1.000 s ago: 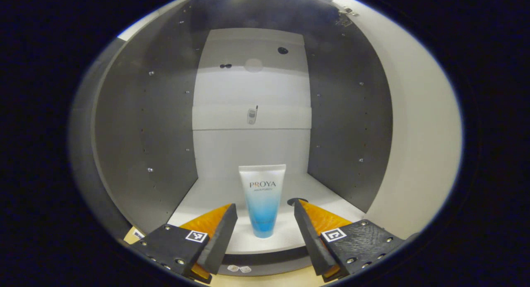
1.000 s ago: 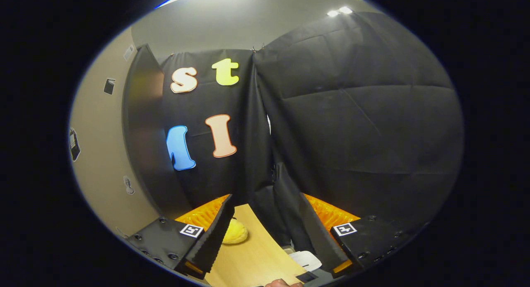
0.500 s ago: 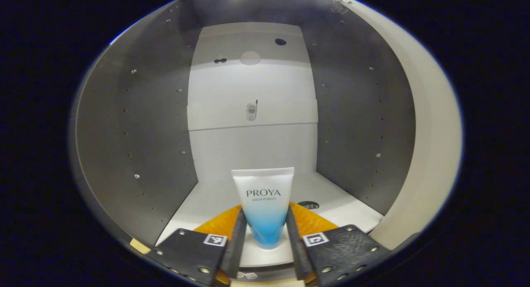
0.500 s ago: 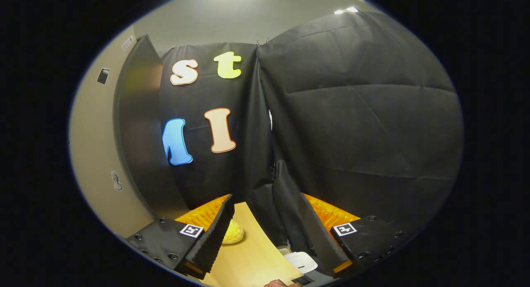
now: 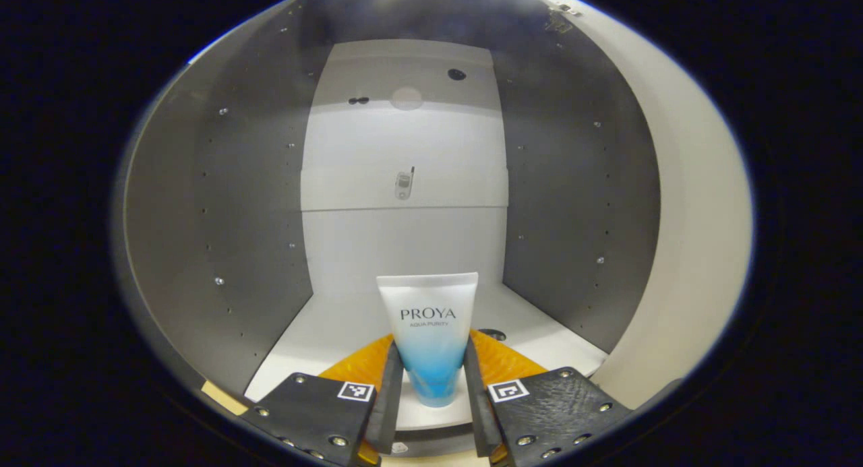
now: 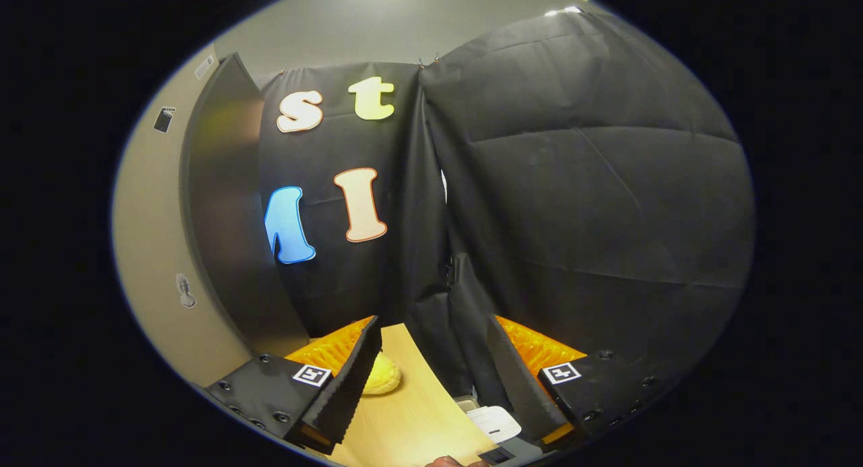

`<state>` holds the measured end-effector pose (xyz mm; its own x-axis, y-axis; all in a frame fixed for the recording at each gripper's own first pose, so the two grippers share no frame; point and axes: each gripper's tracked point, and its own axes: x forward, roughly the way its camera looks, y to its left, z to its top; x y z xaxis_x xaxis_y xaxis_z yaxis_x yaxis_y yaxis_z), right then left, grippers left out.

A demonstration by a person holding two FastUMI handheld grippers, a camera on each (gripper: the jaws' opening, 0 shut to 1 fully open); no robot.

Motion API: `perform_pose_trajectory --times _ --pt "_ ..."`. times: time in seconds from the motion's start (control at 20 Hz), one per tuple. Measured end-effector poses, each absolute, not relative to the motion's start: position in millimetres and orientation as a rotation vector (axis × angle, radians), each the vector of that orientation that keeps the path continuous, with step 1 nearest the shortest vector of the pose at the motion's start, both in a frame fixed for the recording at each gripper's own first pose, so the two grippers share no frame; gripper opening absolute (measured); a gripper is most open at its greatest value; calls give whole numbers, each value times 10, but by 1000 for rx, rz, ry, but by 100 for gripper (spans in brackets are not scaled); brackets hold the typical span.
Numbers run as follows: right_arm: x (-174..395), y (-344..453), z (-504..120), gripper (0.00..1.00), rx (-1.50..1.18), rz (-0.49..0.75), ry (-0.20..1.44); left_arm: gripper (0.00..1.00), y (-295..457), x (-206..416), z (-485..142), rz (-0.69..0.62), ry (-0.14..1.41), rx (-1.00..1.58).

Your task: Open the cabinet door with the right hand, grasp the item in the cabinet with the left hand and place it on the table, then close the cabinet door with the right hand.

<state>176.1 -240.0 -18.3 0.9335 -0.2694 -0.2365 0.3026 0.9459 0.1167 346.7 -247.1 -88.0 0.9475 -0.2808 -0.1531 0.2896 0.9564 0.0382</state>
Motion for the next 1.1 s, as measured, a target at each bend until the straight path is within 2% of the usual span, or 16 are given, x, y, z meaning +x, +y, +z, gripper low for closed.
perform_pose_trajectory --times 0.45,0.5,0.75,1.1 --pt "1699 -2351 -154 98 192 -277 204 47 -2200 2922 -519 -302 45 42" --pt "1677 -2351 -153 92 185 -278 204 47 -2161 2860 -485 -302 43 39" --pt "1496 -2303 -54 92 187 -279 188 46 -1737 2441 -378 -278 -2 18" --pt "1154 -2275 -2 92 204 -315 175 47 -1047 1780 -833 -214 -4 78"
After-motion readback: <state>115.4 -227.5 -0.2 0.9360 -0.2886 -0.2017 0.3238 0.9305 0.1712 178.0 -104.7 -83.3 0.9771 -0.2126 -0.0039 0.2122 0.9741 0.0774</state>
